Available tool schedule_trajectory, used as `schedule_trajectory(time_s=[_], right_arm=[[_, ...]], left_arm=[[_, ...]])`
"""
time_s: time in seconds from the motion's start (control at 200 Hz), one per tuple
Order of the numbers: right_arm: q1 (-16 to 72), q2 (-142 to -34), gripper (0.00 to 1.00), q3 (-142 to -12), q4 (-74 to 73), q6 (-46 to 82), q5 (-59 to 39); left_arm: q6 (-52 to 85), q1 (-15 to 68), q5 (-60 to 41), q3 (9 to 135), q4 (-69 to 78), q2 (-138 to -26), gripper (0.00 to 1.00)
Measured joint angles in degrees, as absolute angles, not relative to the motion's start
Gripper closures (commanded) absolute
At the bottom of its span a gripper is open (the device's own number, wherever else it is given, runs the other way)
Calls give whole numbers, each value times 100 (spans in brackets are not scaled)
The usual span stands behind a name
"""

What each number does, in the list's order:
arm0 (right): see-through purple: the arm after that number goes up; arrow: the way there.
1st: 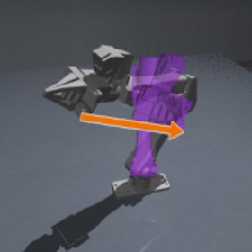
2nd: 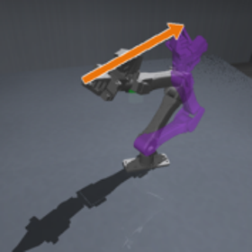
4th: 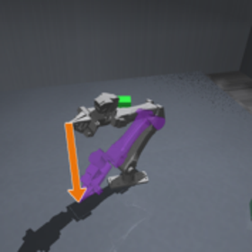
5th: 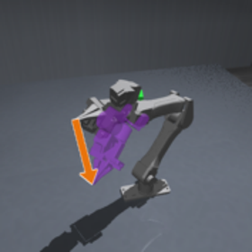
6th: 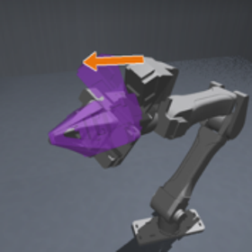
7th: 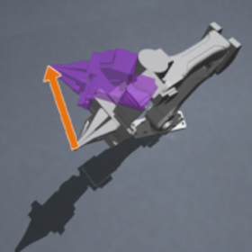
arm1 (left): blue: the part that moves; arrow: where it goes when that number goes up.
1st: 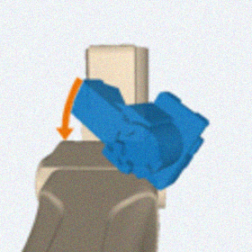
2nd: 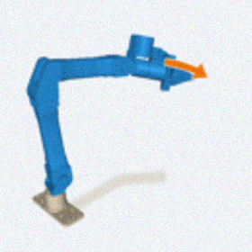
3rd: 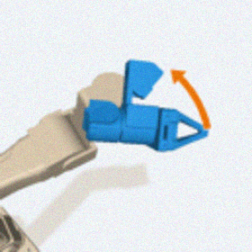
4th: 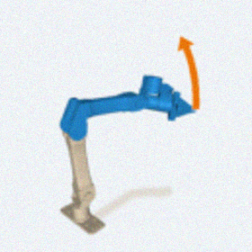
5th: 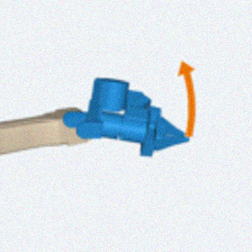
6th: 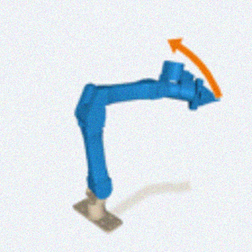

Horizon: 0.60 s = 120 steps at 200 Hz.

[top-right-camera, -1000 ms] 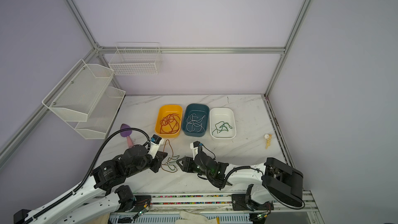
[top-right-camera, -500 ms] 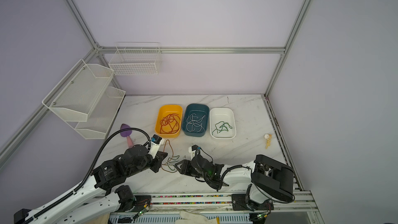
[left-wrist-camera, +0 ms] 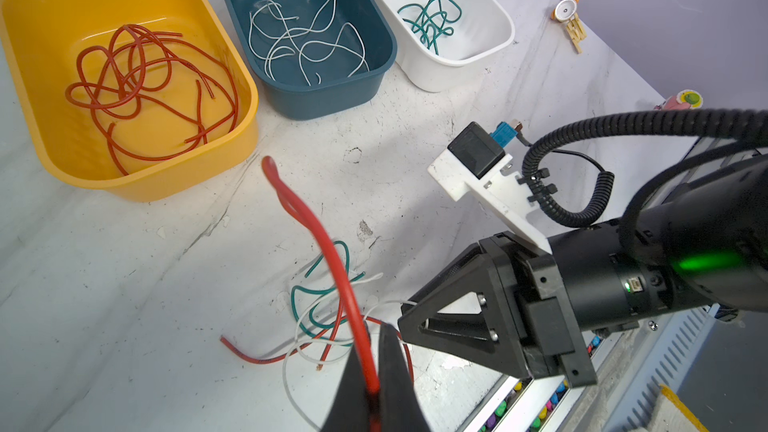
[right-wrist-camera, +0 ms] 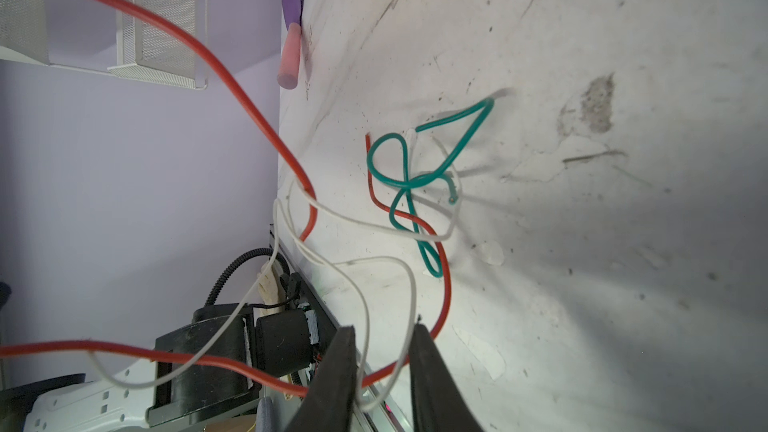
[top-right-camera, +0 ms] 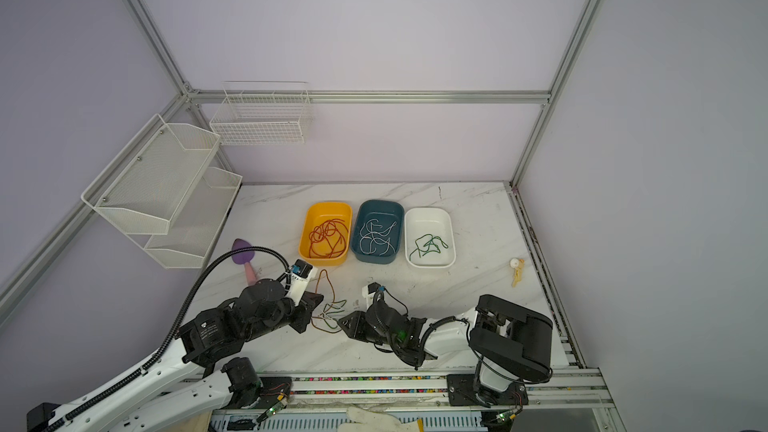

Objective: Untangle the cables
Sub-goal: 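Grasp a white wire in the tangle with the right gripper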

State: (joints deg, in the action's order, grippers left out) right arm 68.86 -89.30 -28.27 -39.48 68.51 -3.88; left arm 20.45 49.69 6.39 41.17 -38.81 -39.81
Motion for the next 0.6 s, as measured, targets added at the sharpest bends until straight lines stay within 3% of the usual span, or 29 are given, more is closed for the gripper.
schedule_trajectory(time_s=[0.25,0.6], right_arm=[[6893,-8875,100,-2827,-3918,6744,-307],[6890,-7721,100,-2825,-2849,6482,305]], left_arm=[[2045,4969,635,4117,-3881,-3981,100],[2045,4969,622,4117,-3881,-3981,100]])
